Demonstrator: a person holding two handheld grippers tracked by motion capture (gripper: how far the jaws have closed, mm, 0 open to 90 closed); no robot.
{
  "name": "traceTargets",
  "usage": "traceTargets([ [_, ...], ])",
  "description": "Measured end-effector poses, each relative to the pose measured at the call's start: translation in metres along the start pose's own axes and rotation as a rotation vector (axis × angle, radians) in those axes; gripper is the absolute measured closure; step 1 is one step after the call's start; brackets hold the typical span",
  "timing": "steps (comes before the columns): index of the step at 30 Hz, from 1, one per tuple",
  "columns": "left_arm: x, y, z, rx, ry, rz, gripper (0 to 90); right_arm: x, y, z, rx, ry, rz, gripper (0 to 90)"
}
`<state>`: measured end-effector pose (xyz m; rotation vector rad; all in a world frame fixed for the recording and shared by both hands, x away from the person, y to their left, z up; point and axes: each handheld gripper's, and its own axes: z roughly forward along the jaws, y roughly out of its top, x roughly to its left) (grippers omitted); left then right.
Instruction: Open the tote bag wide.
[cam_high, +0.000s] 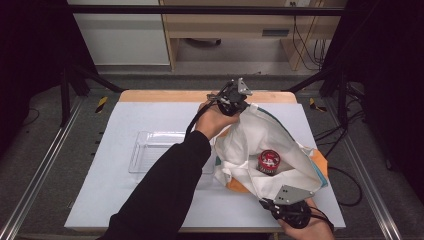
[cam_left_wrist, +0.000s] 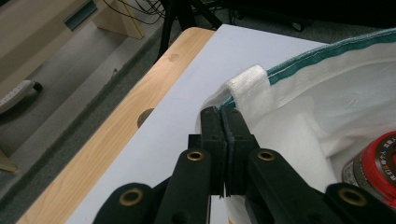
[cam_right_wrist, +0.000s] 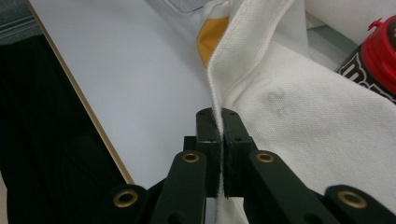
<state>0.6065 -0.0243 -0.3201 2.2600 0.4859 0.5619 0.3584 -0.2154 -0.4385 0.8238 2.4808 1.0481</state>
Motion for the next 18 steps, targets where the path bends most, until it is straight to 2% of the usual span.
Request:
traceTargets([
  [18,0.003,-0.009,0.022,0.033,-0.015,-0.013,89.0,-0.001,-0.005,0.007,0.008,0.015,0.026,88.5],
])
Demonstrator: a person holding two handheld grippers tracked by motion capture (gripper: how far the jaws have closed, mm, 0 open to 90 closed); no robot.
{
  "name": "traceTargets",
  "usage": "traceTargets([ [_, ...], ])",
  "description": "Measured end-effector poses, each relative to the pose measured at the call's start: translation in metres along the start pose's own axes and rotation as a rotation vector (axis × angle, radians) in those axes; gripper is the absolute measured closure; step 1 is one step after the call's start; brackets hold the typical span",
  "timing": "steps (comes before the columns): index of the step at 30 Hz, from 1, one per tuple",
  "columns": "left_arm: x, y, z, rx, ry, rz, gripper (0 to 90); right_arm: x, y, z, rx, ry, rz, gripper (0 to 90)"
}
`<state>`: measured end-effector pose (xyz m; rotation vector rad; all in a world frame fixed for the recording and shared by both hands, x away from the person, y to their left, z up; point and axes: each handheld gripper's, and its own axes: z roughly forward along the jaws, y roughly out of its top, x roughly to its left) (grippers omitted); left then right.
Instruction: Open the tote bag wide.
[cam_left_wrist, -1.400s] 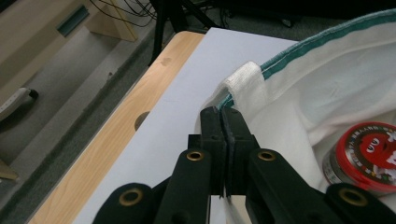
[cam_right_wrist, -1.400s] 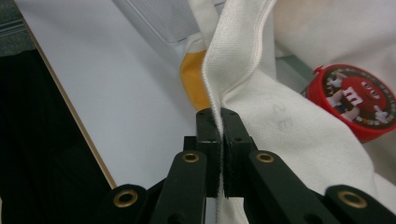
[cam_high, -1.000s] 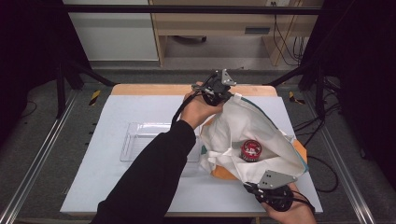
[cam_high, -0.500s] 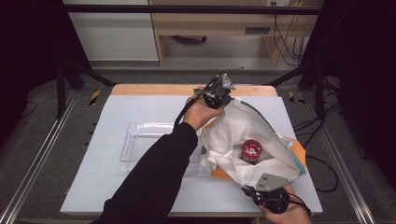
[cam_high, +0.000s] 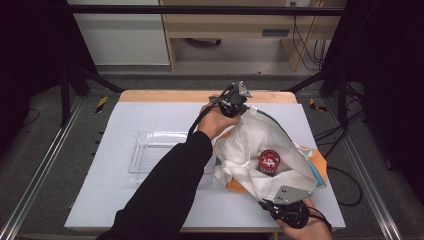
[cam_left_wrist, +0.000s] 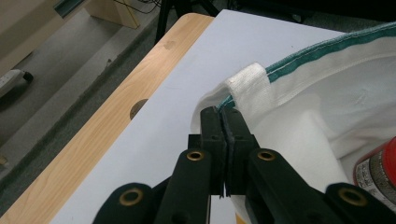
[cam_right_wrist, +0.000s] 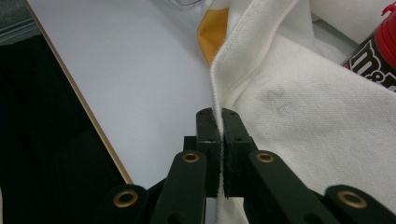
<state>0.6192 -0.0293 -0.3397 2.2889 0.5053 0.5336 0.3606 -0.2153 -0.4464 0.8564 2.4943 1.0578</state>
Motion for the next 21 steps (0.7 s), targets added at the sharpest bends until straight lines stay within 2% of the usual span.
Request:
traceTargets([
  [11,-0.001,-0.011,0.016,0.034,-0.025,-0.014,88.9,0.0,-0.002,0.006,0.012,-0.012,-0.003,88.4],
  [16,-0.003,-0.011,0.015,0.037,-0.025,-0.015,88.8,-0.002,-0.003,0.005,0.003,-0.003,0.007,88.2],
  [21,-0.007,-0.008,0.009,0.028,-0.005,-0.002,88.5,-0.001,-0.003,0.004,-0.004,-0.013,0.003,87.7],
])
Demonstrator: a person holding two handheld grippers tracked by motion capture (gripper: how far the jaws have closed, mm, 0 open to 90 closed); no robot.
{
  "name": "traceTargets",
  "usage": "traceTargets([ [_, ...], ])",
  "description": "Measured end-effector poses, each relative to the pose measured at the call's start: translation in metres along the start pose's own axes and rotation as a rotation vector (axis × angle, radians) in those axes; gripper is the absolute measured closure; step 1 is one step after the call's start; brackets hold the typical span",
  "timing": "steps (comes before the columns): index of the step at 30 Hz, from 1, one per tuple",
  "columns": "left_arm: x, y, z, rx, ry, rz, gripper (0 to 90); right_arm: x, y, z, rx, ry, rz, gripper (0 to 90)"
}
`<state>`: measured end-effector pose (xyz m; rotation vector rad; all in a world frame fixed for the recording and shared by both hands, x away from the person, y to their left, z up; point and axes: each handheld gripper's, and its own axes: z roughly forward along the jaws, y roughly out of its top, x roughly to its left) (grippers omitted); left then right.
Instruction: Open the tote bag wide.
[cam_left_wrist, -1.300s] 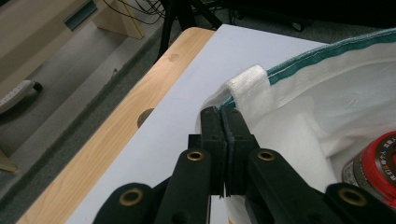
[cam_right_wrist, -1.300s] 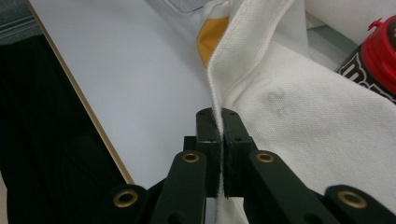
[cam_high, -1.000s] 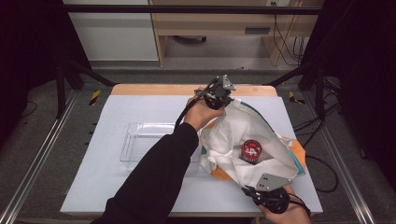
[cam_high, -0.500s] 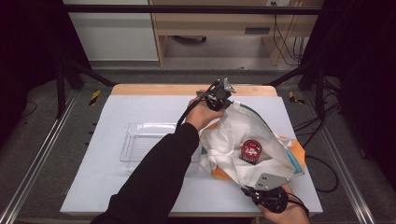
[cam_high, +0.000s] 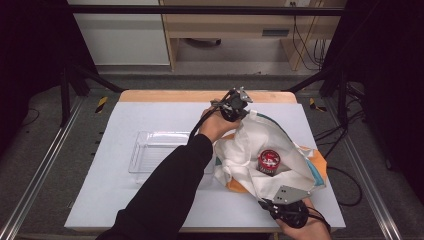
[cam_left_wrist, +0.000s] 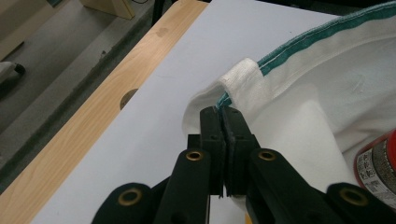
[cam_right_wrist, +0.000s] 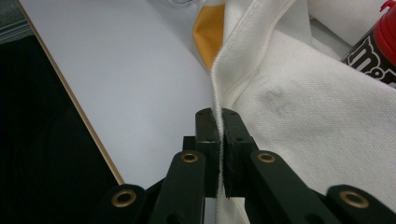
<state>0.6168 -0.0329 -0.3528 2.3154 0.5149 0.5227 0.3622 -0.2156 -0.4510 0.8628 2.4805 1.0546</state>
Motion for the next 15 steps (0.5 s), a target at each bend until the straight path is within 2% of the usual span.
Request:
traceTargets([
  [4,-0.005,0.002,-0.004,0.006,0.025,0.018,86.2,0.0,0.0,0.0,0.001,0.0,0.009,85.3],
  [8,-0.012,0.004,-0.012,-0.018,0.048,0.029,70.5,0.0,0.001,-0.003,-0.026,-0.032,0.005,71.8],
  [9,-0.012,0.004,-0.012,-0.018,0.048,0.029,65.5,0.0,0.001,-0.003,-0.026,-0.032,0.005,71.8],
  [10,-0.014,0.005,-0.016,-0.023,0.067,0.034,65.5,0.0,0.001,-0.004,-0.037,-0.039,0.013,67.6],
  [12,-0.018,0.008,-0.024,-0.041,0.087,0.032,55.4,-0.001,0.002,-0.006,-0.071,-0.07,0.016,56.1],
  [13,-0.019,0.009,-0.028,-0.048,0.089,0.035,52.2,-0.003,0.004,-0.009,-0.103,-0.098,0.023,47.2],
  [14,-0.021,0.009,-0.031,-0.051,0.093,0.037,50.2,-0.003,0.005,-0.01,-0.116,-0.105,0.031,42.9],
  [15,-0.023,0.009,-0.037,-0.046,0.102,0.049,50.2,-0.003,0.005,-0.01,-0.116,-0.105,0.031,42.9],
])
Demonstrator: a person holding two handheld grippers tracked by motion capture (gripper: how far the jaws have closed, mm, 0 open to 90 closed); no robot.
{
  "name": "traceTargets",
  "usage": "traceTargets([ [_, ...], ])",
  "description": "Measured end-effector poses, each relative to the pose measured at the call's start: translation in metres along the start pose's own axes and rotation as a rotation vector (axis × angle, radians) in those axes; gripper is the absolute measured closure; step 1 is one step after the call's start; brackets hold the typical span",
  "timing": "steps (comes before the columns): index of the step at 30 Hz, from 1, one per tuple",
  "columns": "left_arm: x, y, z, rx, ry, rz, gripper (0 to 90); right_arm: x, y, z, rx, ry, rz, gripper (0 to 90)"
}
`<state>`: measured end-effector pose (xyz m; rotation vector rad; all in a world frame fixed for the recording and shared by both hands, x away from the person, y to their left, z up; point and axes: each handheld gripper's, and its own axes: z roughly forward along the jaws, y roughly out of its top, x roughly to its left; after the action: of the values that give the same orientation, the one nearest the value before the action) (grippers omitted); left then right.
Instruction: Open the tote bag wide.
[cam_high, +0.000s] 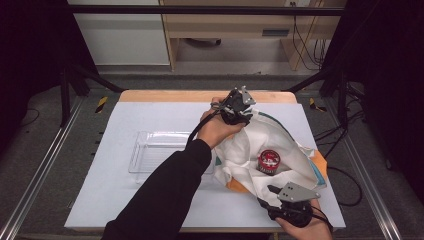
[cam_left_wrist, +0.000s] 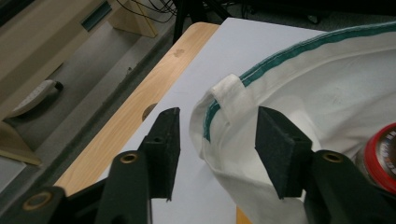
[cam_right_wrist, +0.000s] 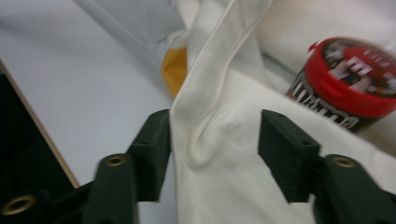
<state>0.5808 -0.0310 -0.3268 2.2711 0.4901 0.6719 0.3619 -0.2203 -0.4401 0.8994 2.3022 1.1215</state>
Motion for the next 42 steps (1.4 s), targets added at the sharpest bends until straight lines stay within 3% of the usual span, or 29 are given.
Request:
traceTargets([
  [4,-0.007,-0.002,-0.019,-0.014,0.011,0.013,45.8,-0.002,0.005,-0.007,-0.073,-0.066,0.025,26.9],
  [8,-0.015,-0.01,-0.041,-0.021,0.017,0.036,43.0,-0.007,0.009,-0.015,-0.128,-0.133,0.055,21.5],
  [15,-0.031,-0.023,-0.071,-0.085,0.013,0.014,39.7,-0.013,0.007,-0.022,-0.134,-0.198,0.104,24.8],
  [17,-0.039,-0.03,-0.076,-0.103,-0.001,0.007,38.9,-0.012,0.006,-0.025,-0.143,-0.223,0.095,28.3],
  [18,-0.044,-0.033,-0.079,-0.108,-0.007,0.003,38.3,-0.012,0.006,-0.027,-0.162,-0.221,0.091,33.3],
  [23,-0.066,-0.051,-0.089,-0.137,-0.052,-0.002,37.5,-0.011,0.013,-0.037,-0.201,-0.228,0.069,40.3],
  [25,-0.075,-0.06,-0.092,-0.15,-0.083,-0.01,37.2,-0.011,0.017,-0.041,-0.2,-0.237,0.053,42.0],
  [29,-0.089,-0.071,-0.092,-0.145,-0.097,0.029,36.4,-0.02,0.036,-0.058,-0.169,-0.266,0.016,44.6],
  [33,-0.093,-0.079,-0.088,-0.151,-0.112,0.018,35.4,-0.038,0.061,-0.069,-0.089,-0.278,-0.033,43.2],
  [35,-0.093,-0.082,-0.086,-0.161,-0.127,0.012,35.8,-0.047,0.071,-0.074,-0.069,-0.286,-0.031,43.3],
  [36,-0.094,-0.084,-0.084,-0.154,-0.133,0.015,36.6,-0.059,0.079,-0.078,-0.059,-0.269,-0.014,45.7],
  [39,-0.098,-0.086,-0.08,-0.133,-0.14,0.035,37.2,-0.067,0.084,-0.08,-0.048,-0.269,-0.013,49.9],
  [42,-0.102,-0.085,-0.079,-0.14,-0.148,0.027,37.9,-0.08,0.092,-0.081,-0.005,-0.277,-0.013,54.7],
])
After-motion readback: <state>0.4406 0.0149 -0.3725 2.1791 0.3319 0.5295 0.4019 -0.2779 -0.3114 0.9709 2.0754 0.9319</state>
